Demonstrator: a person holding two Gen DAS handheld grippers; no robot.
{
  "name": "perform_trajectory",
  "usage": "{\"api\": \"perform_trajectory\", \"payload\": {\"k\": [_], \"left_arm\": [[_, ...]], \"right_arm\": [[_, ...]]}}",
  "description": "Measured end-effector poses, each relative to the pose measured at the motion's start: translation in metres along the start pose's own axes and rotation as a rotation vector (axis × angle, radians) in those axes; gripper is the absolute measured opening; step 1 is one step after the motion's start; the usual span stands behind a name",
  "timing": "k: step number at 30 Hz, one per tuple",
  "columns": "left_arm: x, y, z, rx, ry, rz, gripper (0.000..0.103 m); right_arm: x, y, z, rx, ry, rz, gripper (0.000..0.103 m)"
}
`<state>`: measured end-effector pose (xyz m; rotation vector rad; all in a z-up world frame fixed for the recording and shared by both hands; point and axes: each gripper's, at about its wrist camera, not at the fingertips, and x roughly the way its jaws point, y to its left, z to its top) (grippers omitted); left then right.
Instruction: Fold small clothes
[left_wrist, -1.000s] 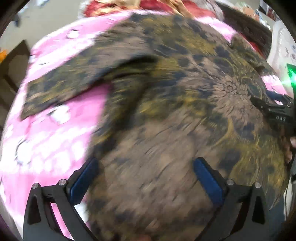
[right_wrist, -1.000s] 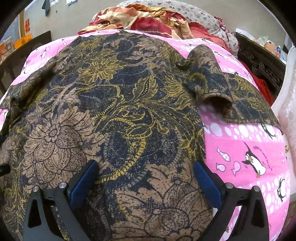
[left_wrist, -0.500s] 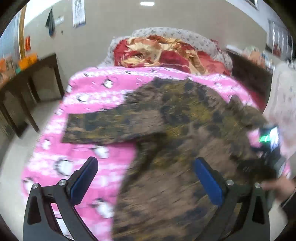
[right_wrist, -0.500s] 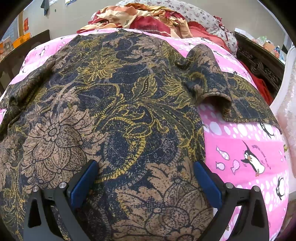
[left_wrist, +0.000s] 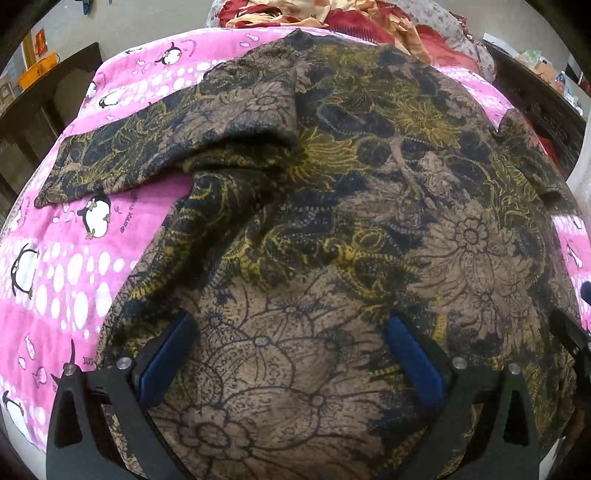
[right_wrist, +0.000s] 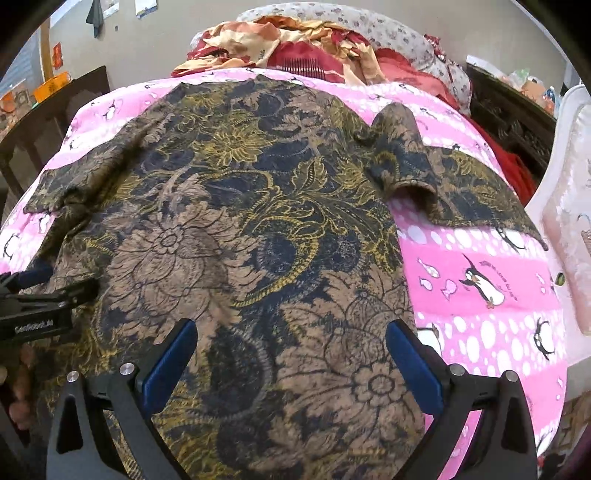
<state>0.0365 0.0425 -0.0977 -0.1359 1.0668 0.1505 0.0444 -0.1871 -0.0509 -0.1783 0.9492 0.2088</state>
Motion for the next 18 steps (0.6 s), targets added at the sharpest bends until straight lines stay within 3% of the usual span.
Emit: {"api": "perform_trajectory", "payload": {"k": [5,18], "left_arm": [[-0.005,0.002,-0.005,-0.001,-0.014,0.005,0.103],[-0.006,0.002,-0.005,0.002,-0.020,0.010,0.103]], "right_arm": [[-0.036,0.002,-0.001,0.031,-0.070,0.010,0.103],[-0.076,0.008,0.002,0.046,-0.132,-0.004,0.103]]}}
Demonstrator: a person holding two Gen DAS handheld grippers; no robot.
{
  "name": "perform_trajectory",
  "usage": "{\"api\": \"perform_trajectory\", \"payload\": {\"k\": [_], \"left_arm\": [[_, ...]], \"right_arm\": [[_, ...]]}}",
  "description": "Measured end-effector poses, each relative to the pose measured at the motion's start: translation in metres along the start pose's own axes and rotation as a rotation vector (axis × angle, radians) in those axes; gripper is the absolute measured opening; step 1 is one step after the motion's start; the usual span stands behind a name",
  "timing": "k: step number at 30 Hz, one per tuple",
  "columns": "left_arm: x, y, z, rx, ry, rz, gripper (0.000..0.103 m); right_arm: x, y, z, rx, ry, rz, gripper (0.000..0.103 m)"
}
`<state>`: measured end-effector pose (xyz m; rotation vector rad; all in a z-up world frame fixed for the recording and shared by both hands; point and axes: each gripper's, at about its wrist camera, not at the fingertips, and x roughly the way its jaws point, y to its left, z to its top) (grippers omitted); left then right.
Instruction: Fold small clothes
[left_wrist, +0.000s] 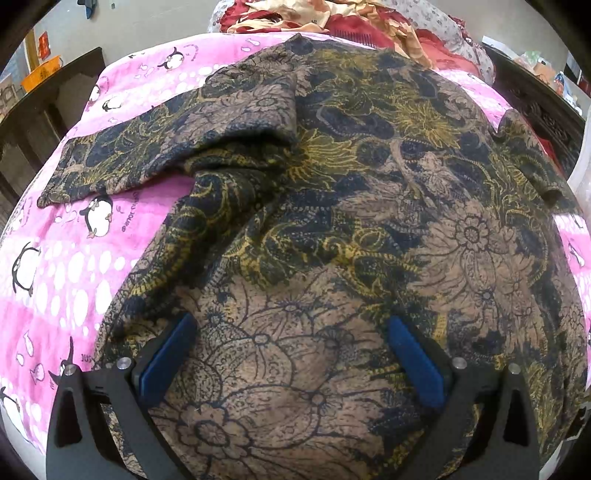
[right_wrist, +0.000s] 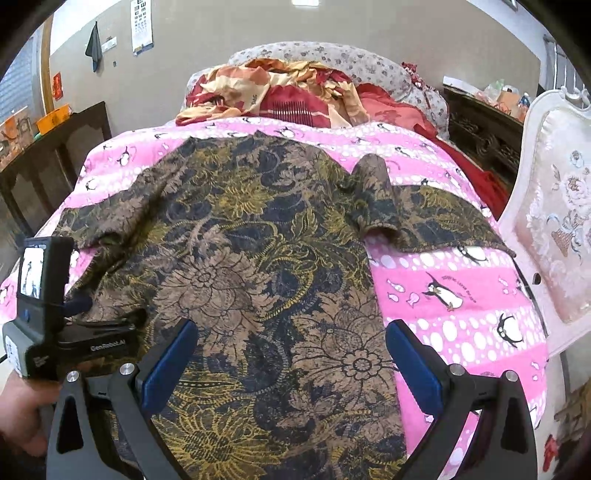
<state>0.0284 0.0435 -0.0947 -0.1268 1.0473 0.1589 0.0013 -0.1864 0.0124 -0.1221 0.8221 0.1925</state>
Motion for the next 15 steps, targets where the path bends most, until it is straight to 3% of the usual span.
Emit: {"api": "perform_trajectory", "payload": {"k": [15], "left_arm": [[0.000,-0.001,0.000,-0.004,-0.008,0.004,0.103]], "right_arm": [[-0.010,0.012,-0.003,-0.020,-0.017,-0.009,0.103]]}}
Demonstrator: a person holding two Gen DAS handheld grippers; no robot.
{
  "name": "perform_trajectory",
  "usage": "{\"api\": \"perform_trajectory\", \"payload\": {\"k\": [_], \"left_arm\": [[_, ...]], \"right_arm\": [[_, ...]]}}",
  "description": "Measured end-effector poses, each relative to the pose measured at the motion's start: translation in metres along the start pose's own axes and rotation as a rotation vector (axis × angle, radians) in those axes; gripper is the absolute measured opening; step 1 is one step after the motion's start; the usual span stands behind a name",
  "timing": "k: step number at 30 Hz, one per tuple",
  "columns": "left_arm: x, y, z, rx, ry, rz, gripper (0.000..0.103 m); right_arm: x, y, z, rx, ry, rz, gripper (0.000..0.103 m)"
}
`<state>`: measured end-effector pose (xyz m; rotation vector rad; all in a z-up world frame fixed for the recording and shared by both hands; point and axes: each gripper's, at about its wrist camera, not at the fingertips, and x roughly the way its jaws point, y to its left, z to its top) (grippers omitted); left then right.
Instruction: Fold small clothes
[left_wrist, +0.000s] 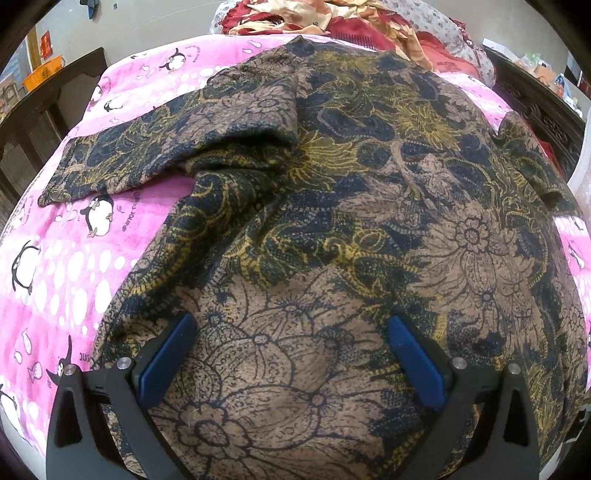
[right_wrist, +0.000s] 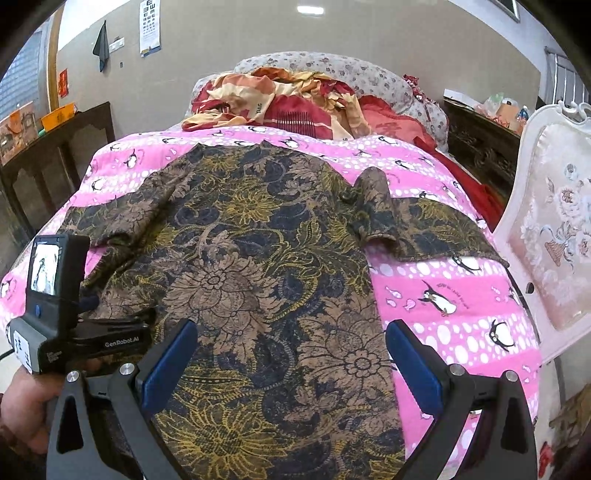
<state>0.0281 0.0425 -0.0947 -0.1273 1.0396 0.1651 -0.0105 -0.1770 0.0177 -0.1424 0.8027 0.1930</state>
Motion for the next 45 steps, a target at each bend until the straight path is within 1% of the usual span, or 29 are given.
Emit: {"api": "perform_trajectory", "payload": {"k": [6,13,22,23,24,26,27,29,31,33,35,36,37,38,39,41,44,45], "left_arm": [[0.000,0.001,0.001,0.000,0.000,0.005,0.103],[0.001,-0.002,0.001,-0.003,-0.003,0.004,0.103],[-0.001,0.000,0.001,-0.007,0.007,-0.001,0.103],[-0.006,0.002,0.002,-0.020,0.012,-0.007,0.103],[-0.016,0.005,0.004,-0.038,-0.005,-0.038,0.103],[-0.034,0.013,0.008,-0.058,-0.065,-0.106,0.103],[-0.041,0.017,0.014,-0.064,-0.082,-0.112,0.103],[-0.049,0.022,0.027,-0.062,-0.102,-0.078,0.103],[-0.055,0.028,0.043,-0.055,-0.145,-0.034,0.103],[-0.056,0.034,0.061,-0.052,-0.174,0.024,0.103],[-0.053,0.040,0.073,-0.052,-0.196,0.040,0.103],[-0.051,0.041,0.077,-0.058,-0.215,0.037,0.103],[-0.048,0.041,0.079,-0.060,-0.235,0.029,0.103],[-0.045,0.041,0.080,-0.058,-0.248,0.023,0.103],[-0.041,0.039,0.082,-0.054,-0.251,0.025,0.103],[-0.032,0.033,0.084,-0.040,-0.245,0.034,0.103],[-0.029,0.026,0.084,-0.041,-0.232,0.054,0.103],[-0.029,0.024,0.083,-0.045,-0.226,0.065,0.103]], "right_arm": [[0.001,0.005,0.002,-0.029,-0.014,-0.020,0.103],[0.010,-0.001,0.004,-0.013,0.011,-0.024,0.103],[0.010,-0.003,0.001,-0.016,-0.001,-0.012,0.103],[0.011,-0.003,0.002,-0.019,-0.005,-0.010,0.103],[0.011,-0.004,0.002,-0.023,-0.010,-0.011,0.103],[0.014,-0.005,0.007,-0.035,-0.026,-0.020,0.103],[0.017,-0.006,0.012,-0.041,-0.034,-0.022,0.103],[0.023,-0.009,0.024,-0.042,-0.067,-0.015,0.103],[0.028,-0.011,0.035,-0.037,-0.104,-0.013,0.103],[0.035,-0.012,0.044,-0.041,-0.171,-0.006,0.103],[0.051,-0.011,0.049,-0.052,-0.223,-0.033,0.103],[0.060,-0.010,0.051,-0.053,-0.221,-0.042,0.103],[0.071,-0.010,0.054,-0.043,-0.202,-0.049,0.103],[0.084,-0.011,0.056,-0.022,-0.183,-0.036,0.103],[0.091,-0.011,0.057,-0.011,-0.177,-0.023,0.103],[0.106,-0.009,0.056,-0.008,-0.169,-0.028,0.103],[0.125,-0.008,0.044,-0.019,-0.166,-0.036,0.103],[0.134,-0.009,0.037,-0.011,-0.141,-0.037,0.103]]}}
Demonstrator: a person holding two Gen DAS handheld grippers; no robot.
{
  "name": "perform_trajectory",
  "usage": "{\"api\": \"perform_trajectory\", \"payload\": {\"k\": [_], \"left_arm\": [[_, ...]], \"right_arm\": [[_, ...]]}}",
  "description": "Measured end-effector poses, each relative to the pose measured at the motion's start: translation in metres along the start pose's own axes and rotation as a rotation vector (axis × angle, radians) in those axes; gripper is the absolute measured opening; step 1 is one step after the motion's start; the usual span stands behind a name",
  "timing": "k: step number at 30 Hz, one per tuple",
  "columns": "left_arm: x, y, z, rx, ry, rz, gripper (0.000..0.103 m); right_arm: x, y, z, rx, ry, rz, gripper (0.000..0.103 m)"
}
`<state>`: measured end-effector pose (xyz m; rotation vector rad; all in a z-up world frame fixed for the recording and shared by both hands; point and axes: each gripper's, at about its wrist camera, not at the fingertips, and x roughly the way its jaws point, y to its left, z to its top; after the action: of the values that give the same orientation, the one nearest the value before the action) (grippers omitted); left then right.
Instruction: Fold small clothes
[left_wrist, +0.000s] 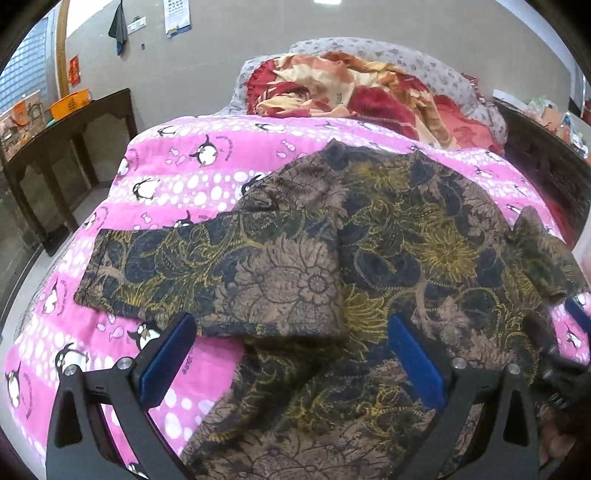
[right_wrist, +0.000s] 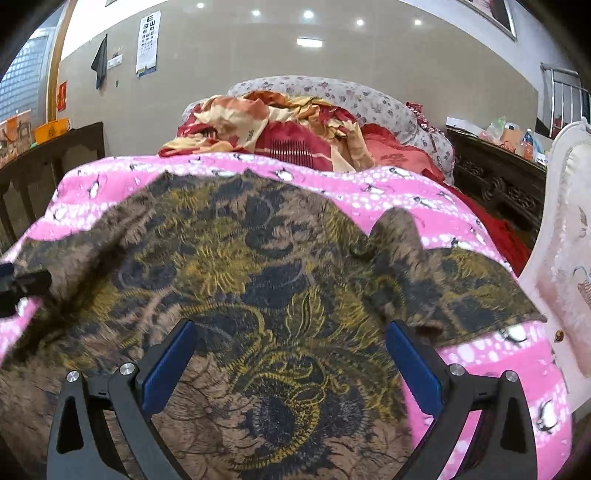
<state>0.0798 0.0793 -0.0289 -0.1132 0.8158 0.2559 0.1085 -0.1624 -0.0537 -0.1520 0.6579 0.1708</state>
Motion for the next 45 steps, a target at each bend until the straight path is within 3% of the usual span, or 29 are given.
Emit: {"api": "perform_trajectory", "payload": {"k": [2,8,20,26,30,32,36,45], "left_arm": [[-0.004,-0.003,-0.001,0.009,-0.009,0.004,0.103],[-0.018,-0.013,0.002,0.079,-0.057,0.061,0.103],[-0.035,-0.008,0.000,0.069,-0.050,0.049,0.103],[-0.031,0.001,-0.001,0.062,-0.036,0.050,0.103],[-0.025,0.009,-0.001,0.033,-0.018,0.047,0.103],[-0.022,0.012,-0.001,0.030,-0.015,0.044,0.103],[-0.011,0.016,-0.003,0.027,0.001,0.049,0.103],[0.007,0.027,-0.008,0.009,0.041,0.043,0.103]], "right_arm": [[0.006,-0.007,-0.004,0.031,0.039,-0.003,0.103],[-0.001,-0.022,-0.005,0.110,0.006,-0.019,0.103],[-0.008,-0.005,-0.001,0.024,-0.007,-0.100,0.103],[-0.030,-0.002,0.005,-0.001,-0.016,-0.073,0.103],[-0.017,0.004,-0.014,-0.073,0.003,-0.108,0.103],[-0.004,0.002,-0.019,-0.058,0.062,-0.112,0.103],[-0.003,-0.007,-0.018,0.001,0.071,-0.134,0.103],[0.002,-0.006,-0.020,-0.011,0.094,-0.142,0.103]]}}
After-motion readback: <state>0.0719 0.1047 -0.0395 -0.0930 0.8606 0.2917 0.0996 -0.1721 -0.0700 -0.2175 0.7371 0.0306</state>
